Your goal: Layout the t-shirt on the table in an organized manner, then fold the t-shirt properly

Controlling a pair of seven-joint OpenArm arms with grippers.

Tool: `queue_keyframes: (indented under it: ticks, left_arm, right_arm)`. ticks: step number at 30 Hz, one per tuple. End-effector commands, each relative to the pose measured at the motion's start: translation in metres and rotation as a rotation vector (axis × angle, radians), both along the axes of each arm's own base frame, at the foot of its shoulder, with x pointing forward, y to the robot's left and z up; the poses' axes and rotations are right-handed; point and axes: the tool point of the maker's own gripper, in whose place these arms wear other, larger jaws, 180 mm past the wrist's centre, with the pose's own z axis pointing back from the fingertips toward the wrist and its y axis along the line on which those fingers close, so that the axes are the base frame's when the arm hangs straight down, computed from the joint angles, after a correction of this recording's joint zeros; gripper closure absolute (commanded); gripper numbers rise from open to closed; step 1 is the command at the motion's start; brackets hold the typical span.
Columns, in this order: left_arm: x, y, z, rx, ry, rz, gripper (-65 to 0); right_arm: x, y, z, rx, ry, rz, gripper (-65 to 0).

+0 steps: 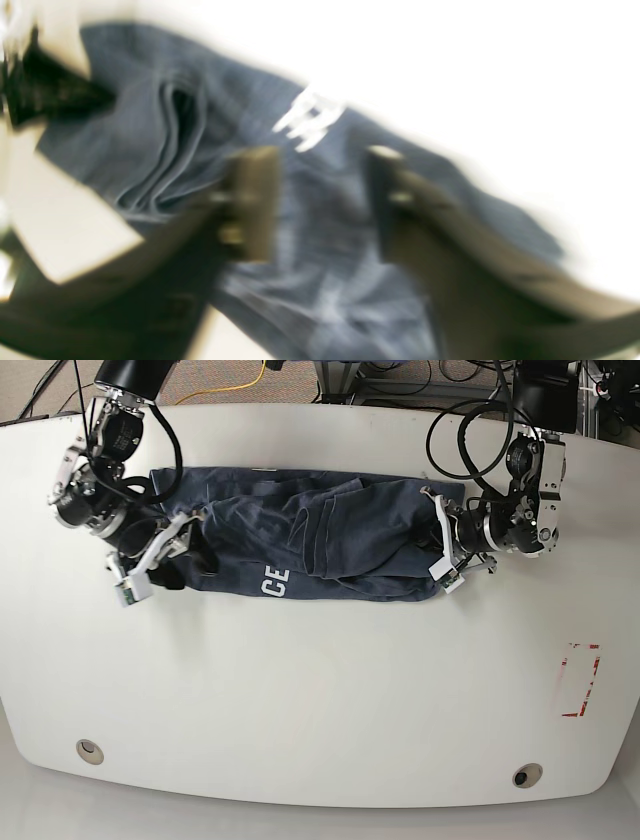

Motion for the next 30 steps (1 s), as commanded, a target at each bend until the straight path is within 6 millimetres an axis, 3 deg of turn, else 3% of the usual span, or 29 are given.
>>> queue_keyframes:
  ticks: [1,4,11,15,19,25,30]
  left_arm:
    - [-0.006,0.023,-0.011,0.117,0.040,0.000,-3.1]
    - [-0.006,0.024,-0.012,0.117,0.040,0.004,-3.1]
    - [-0.007,0.025,-0.013,0.118,0.044,0.006,-3.1]
    - [-0.011,0.024,-0.015,0.117,0.052,0.005,-3.1]
    - [-0.011,0.024,-0.014,0.117,0.051,0.004,-3.1]
    - [-0.012,0.024,-0.015,0.117,0.052,0.004,-3.1]
    - [-0.012,0.023,-0.015,0.116,0.052,0.004,-3.1]
  right_arm:
    - [0.002,-0.023,0.012,-0.007,-0.025,-0.067,-53.9]
    - [-0.004,-0.050,0.007,-0.015,0.003,-0.150,-65.0]
    - [-0.023,-0.091,-0.037,0.063,0.152,-0.270,-65.0]
    - [-0.034,-0.096,-0.066,0.127,0.245,-0.298,-65.0]
    - [-0.041,-0.093,-0.088,0.189,0.302,-0.319,-65.0]
    - [-0.044,-0.089,-0.095,0.207,0.320,-0.323,-65.0]
    - [-0.041,-0.053,-0.103,0.226,0.345,-0.236,-65.0]
